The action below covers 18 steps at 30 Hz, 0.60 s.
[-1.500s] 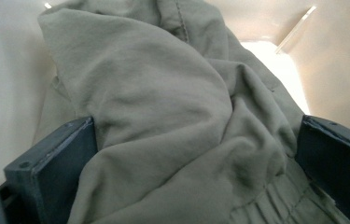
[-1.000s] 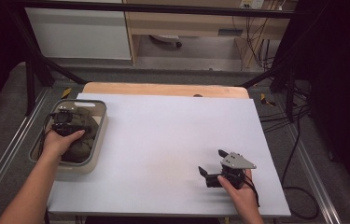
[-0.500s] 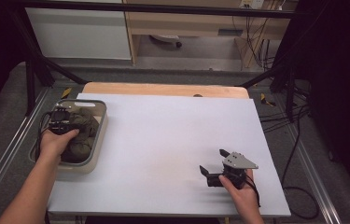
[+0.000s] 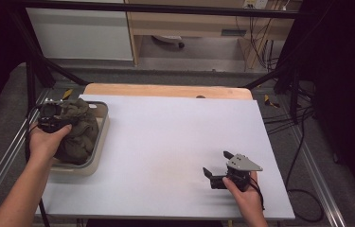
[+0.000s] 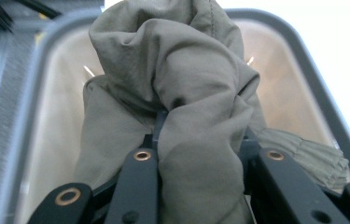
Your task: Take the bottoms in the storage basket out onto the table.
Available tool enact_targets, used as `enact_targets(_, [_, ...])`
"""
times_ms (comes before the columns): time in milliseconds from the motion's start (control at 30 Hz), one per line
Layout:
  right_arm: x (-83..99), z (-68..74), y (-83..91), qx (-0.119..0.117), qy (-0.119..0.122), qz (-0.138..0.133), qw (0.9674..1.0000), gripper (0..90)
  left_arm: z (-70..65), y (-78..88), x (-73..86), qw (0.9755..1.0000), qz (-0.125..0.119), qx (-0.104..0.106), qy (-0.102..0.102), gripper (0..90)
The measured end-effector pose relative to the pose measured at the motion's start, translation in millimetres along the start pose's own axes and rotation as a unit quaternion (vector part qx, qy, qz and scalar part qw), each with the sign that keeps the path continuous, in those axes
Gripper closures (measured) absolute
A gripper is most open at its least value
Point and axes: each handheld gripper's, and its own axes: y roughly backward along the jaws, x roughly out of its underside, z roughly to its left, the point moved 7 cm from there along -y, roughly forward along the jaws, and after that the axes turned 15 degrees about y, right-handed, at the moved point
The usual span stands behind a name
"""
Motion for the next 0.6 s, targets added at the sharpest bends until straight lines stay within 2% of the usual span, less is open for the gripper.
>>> enact_targets(100, [0.3,-0.7,0.0,0.001,-0.001,0.000,1.0000,2.5,-2.6,7.2,-4.9,0.9999,-0.010,0.001,-0.005,69.9])
enact_targets(200, [0.3,-0.6,-0.2,0.000,0.000,0.000,1.0000,2.5,-10.5,19.6,-11.7,0.9993,-0.025,-0.003,-0.027,69.9])
enact_targets(233, [0.3,-0.6,-0.2,0.000,0.000,0.000,1.0000,2.5,-10.5,19.6,-11.7,0.9993,-0.025,-0.003,-0.027,69.9])
enact_targets(300, [0.0,0.0,-0.3,0.000,-0.001,0.000,1.0000,2.4,-15.8,24.8,-13.5,0.9985,-0.031,-0.011,-0.043,69.8])
enact_targets(333, [-0.2,0.2,-0.2,-0.001,-0.001,0.000,1.0000,2.5,-20.4,28.0,-14.4,0.9976,-0.034,-0.018,-0.058,69.8])
enact_targets(367, [-0.3,0.2,-0.2,-0.001,0.000,-0.001,1.0000,2.5,-20.4,28.0,-14.4,0.9976,-0.034,-0.018,-0.058,69.8])
enact_targets(400, [-0.4,0.1,-0.1,-0.001,0.000,-0.001,1.0000,2.5,-25.8,31.2,-15.9,0.9966,-0.041,-0.020,-0.069,69.8])
enact_targets(600, [-0.2,-0.6,0.9,0.000,0.000,-0.002,1.0000,2.4,-36.5,40.3,-22.0,0.9956,-0.053,-0.010,-0.077,69.8])
